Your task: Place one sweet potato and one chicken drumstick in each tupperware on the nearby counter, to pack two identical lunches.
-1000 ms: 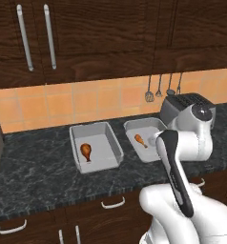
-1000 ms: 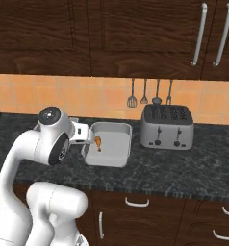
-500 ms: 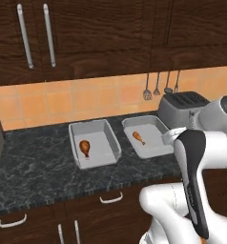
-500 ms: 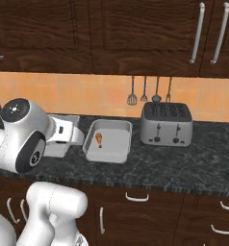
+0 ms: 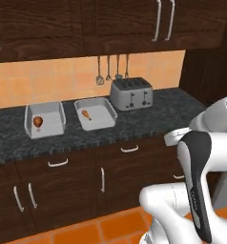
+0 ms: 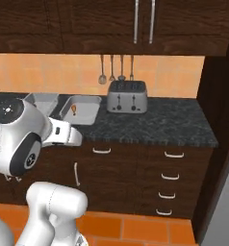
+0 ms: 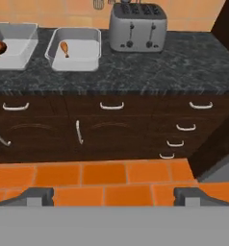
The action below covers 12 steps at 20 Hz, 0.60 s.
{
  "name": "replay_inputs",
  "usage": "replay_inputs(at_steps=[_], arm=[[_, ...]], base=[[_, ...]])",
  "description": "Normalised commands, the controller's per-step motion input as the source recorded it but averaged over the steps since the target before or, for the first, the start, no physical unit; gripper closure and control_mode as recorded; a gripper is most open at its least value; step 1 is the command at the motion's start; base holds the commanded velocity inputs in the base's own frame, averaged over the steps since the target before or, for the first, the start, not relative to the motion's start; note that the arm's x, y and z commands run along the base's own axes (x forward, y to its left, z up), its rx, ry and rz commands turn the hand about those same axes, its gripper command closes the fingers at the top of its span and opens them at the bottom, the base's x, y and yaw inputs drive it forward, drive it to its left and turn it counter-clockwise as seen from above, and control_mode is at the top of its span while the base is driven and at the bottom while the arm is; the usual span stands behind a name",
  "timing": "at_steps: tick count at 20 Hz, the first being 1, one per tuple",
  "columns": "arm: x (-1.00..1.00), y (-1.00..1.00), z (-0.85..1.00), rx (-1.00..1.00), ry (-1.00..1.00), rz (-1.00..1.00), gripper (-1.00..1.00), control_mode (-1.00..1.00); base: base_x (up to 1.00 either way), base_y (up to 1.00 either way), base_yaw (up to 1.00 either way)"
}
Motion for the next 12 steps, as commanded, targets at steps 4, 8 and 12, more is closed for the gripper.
replay_inputs(at_steps=[4,8,12], arm=[[0.0,0.0,0.0,0.0,0.0,0.0,-1.0,1.0],[0.0,0.0,0.0,0.0,0.0,0.0,-1.0,1.0],[0.0,0.0,0.0,0.0,0.0,0.0,-1.0,1.0]], base=[[-0.95,-1.0,-0.02],[-0.28,-1.0,-0.01],[0.71,-0.87,0.05]])
